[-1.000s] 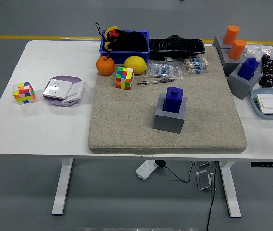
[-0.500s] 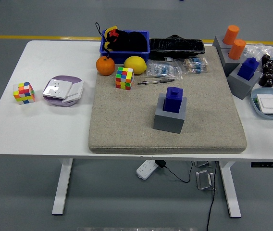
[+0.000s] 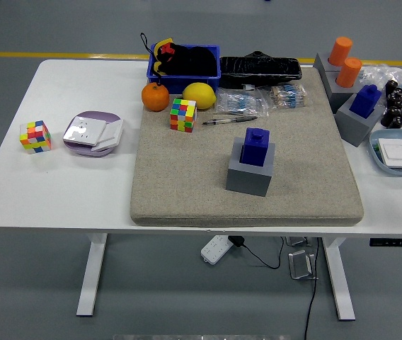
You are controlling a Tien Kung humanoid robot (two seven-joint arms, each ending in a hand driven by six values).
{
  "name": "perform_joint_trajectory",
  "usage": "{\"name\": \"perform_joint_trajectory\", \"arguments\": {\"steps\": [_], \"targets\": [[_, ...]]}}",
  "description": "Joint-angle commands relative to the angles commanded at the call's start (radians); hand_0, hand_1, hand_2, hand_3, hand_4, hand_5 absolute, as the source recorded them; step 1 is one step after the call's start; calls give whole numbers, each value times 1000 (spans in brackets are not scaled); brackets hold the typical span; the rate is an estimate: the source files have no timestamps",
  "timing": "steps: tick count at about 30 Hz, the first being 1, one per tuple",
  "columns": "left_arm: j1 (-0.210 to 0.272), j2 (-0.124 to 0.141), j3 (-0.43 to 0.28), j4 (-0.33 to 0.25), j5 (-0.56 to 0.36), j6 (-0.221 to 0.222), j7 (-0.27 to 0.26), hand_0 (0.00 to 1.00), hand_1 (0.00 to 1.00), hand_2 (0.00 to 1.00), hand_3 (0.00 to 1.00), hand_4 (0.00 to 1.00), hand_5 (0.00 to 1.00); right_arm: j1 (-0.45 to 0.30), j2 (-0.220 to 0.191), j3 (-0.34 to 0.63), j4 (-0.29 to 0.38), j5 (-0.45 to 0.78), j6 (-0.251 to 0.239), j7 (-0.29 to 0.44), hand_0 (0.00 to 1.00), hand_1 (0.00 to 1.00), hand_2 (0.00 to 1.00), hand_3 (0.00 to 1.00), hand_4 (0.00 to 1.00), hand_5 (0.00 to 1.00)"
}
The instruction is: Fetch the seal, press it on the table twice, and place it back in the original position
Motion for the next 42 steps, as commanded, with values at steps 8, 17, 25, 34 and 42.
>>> {"name": "perform_joint_trajectory", "arguments": {"steps": [8,17,25,34,42], "targets": [[1,1,4,0,-2,-1,0,812,814,785,833,788,401,-2,0,-2,1,0,-4,-1,820,684,685,639,830,180],[-1,5,7,-1,-1,-1,0,811,813,785,833,787,402,-1,1,-6,1,0,-5,0,816,676,671,633,819,176],[-4,9,16,-2,-3,0,0,811,813,785,833,787,402,0,1,-1,0,-1,-6,1,815,672,669,631,811,172],[-3,10,19,-2,-4,-1,0,811,813,785,833,786,402,-3,2,-1,1,-1,-7,0,810,668,665,627,803,169],[-2,6,13,-2,-3,-1,0,811,813,785,833,786,404,-5,1,-1,3,0,-7,-1,810,667,661,625,796,167]]}}
